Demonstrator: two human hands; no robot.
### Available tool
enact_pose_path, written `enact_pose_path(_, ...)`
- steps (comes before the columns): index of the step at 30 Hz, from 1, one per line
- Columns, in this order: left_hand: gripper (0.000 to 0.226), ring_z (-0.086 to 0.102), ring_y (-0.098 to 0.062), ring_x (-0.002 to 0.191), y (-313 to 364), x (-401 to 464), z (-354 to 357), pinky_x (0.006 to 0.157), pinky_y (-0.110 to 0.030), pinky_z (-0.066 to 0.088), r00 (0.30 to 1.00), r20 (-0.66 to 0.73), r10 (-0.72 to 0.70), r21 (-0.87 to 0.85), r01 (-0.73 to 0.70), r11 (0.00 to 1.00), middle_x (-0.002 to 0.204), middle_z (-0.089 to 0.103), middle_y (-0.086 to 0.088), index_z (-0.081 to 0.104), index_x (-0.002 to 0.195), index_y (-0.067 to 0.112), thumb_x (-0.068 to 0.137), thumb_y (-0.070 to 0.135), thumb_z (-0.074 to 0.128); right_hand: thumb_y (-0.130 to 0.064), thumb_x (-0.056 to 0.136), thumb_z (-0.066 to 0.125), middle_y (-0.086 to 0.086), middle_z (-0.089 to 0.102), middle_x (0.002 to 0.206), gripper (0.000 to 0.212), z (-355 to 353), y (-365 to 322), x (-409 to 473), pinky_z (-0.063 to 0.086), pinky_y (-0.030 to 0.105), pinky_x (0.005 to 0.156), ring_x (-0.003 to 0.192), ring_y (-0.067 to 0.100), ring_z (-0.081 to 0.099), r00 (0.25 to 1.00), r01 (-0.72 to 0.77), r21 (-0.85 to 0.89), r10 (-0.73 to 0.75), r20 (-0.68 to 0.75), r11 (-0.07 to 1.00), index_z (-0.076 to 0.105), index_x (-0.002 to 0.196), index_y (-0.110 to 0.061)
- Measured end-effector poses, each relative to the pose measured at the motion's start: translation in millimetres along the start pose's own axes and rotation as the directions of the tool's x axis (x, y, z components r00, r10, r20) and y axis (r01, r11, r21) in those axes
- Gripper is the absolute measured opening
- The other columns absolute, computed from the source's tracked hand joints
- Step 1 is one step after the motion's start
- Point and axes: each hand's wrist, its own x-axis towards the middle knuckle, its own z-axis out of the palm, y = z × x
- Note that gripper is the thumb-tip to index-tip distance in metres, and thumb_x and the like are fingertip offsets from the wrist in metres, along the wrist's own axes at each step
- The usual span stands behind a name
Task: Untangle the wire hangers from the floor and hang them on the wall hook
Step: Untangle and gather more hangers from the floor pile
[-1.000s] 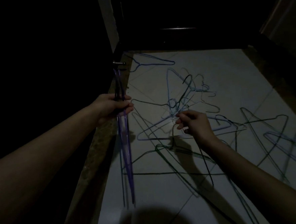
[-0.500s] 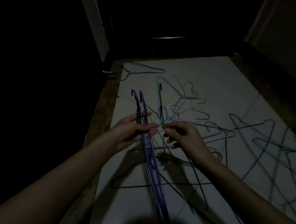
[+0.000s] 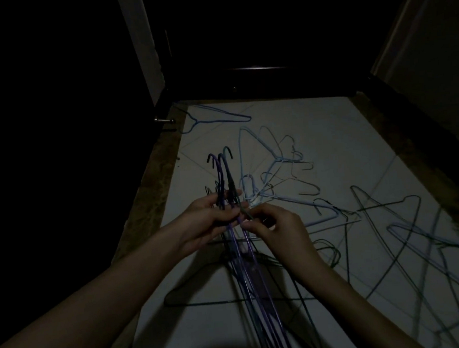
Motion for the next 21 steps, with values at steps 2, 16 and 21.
enact_pose_path(2, 0.030, 0.068, -0.018, 0.085, -0.3, 0.1, -0.5, 0.073, -0.024, 0.057, 1.000, 0.004, 0.004, 0.005, -0.004, 1.000, 0.096, 0.069, -0.011, 0.061, 0.102, 0.008, 0.087, -0.015, 0.048, -0.027, 0.082, 0.067, -0.002, 0.067, 0.083, 0.008, 0.6, 0.9, 0.8, 0.047, 0.033, 0.069, 0.075, 0.011, 0.058, 1.000, 0.003, -0.001, -0.003, 0.013, 1.000, 0.066, 0.087, -0.022)
enact_pose_path(16, 0.034, 0.071, -0.016, 0.084, -6.5, 4.5, -4.9, 0.075, -0.025, 0.058, 1.000, 0.002, 0.026, -0.047, -0.026, 0.999, 0.091, 0.073, -0.009, 0.061, 0.105, 0.008, 0.083, -0.016, 0.050, -0.030, 0.088, 0.060, -0.011, 0.061, 0.073, 0.007, 6.2, 11.6, -1.5, 0.048, 0.030, 0.064, 0.069, 0.007, 0.058, 0.997, 0.004, 0.033, -0.007, 0.082, 0.999, 0.059, 0.081, -0.027)
enact_pose_path(21, 0.033, 0.071, -0.016, 0.085, -6.8, 8.0, -4.8, 0.077, -0.024, 0.057, 0.999, 0.006, 0.044, -0.021, -0.044, 0.999, 0.090, 0.074, -0.007, 0.063, 0.101, 0.010, 0.084, -0.016, 0.051, -0.029, 0.092, 0.053, -0.013, 0.060, 0.076, 0.010, 1.4, 11.3, 1.5, 0.048, 0.026, 0.063, 0.070, 0.007, 0.058, 0.994, 0.020, 0.036, -0.023, 0.105, 0.999, 0.057, 0.084, -0.032)
